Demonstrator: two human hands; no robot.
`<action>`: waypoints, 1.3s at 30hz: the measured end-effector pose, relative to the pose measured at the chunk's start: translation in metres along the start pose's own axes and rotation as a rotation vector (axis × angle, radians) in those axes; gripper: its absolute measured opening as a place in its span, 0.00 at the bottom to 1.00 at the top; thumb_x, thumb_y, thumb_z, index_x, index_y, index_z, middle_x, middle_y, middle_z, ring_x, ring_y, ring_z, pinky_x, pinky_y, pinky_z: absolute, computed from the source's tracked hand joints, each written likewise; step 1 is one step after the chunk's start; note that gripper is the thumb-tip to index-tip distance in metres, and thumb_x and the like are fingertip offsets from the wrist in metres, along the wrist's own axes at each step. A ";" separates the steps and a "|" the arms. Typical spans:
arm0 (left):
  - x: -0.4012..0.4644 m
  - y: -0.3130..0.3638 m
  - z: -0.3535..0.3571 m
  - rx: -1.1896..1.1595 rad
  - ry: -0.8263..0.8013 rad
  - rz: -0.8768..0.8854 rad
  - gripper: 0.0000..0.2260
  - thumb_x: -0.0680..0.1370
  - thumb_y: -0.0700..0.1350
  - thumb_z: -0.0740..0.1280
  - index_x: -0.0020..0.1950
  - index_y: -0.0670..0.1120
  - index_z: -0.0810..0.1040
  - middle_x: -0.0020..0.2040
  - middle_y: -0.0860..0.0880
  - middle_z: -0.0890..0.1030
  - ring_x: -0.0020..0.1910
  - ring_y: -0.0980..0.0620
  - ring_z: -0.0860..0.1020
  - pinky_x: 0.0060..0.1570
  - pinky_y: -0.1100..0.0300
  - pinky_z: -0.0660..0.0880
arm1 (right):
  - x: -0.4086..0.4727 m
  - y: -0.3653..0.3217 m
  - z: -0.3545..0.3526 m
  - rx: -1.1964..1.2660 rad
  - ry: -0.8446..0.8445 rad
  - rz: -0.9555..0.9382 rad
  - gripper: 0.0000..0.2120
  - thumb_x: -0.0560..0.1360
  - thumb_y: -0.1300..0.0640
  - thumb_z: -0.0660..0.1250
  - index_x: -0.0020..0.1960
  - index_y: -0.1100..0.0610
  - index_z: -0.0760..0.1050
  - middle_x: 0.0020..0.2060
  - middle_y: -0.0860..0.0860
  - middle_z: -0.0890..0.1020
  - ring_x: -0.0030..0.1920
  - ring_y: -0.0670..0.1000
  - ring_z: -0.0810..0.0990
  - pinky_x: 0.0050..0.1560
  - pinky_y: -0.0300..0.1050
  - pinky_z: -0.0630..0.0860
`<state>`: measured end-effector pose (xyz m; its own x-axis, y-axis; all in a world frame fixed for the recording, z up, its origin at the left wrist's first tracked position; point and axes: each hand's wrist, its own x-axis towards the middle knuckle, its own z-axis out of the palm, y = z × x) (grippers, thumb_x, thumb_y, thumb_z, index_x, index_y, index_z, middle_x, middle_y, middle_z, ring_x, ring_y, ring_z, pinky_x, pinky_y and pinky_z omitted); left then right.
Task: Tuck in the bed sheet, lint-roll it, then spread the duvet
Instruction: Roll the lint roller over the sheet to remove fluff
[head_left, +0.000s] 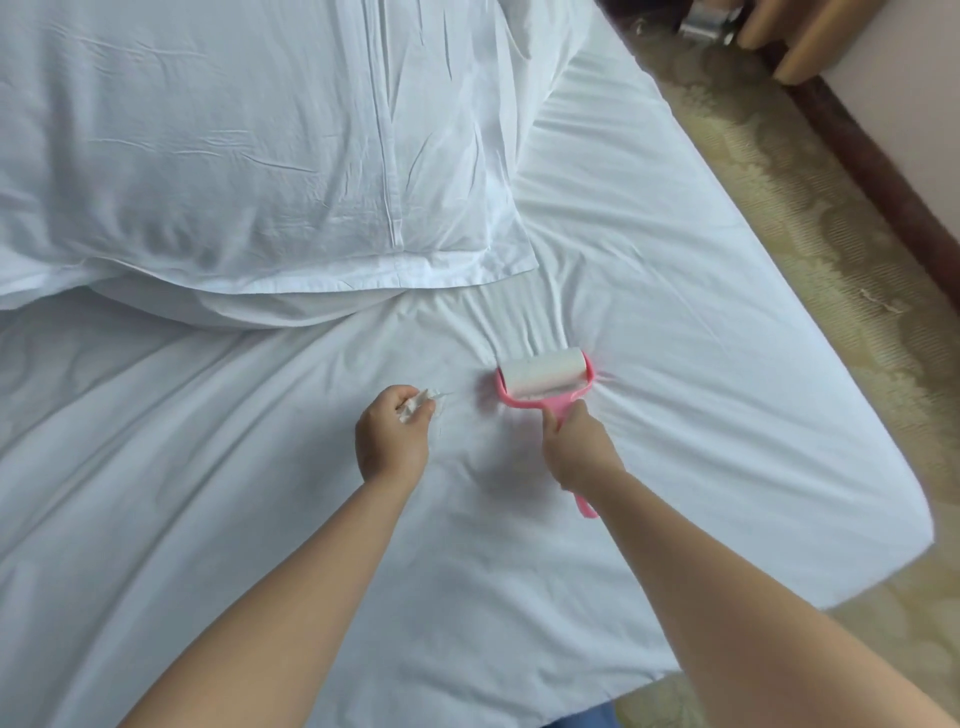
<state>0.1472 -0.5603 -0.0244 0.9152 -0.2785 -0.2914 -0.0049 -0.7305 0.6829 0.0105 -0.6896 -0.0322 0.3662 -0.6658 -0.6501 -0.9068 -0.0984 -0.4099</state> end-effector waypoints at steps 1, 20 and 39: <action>-0.008 -0.001 -0.002 -0.006 -0.015 0.003 0.08 0.75 0.45 0.71 0.52 0.43 0.80 0.47 0.46 0.82 0.48 0.46 0.78 0.43 0.61 0.68 | -0.015 0.012 0.003 -0.012 0.000 0.003 0.17 0.82 0.44 0.49 0.55 0.58 0.63 0.45 0.55 0.75 0.47 0.61 0.80 0.43 0.50 0.73; -0.120 -0.057 -0.082 -0.030 -0.078 0.080 0.08 0.76 0.48 0.70 0.50 0.44 0.79 0.44 0.51 0.78 0.46 0.49 0.76 0.42 0.61 0.66 | -0.204 0.076 0.083 -0.060 0.075 -0.051 0.16 0.82 0.45 0.51 0.50 0.57 0.65 0.46 0.55 0.76 0.44 0.56 0.75 0.44 0.48 0.70; -0.054 -0.096 -0.073 -0.066 0.089 -0.082 0.08 0.75 0.49 0.71 0.48 0.46 0.79 0.41 0.53 0.77 0.43 0.51 0.75 0.41 0.61 0.67 | -0.060 -0.030 0.087 -0.083 0.040 -0.194 0.20 0.83 0.47 0.50 0.63 0.63 0.65 0.58 0.61 0.76 0.59 0.62 0.75 0.51 0.49 0.68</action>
<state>0.1278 -0.4296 -0.0256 0.9436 -0.1607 -0.2895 0.0953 -0.7055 0.7023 0.0337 -0.5822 -0.0364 0.5286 -0.6572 -0.5372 -0.8346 -0.2871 -0.4700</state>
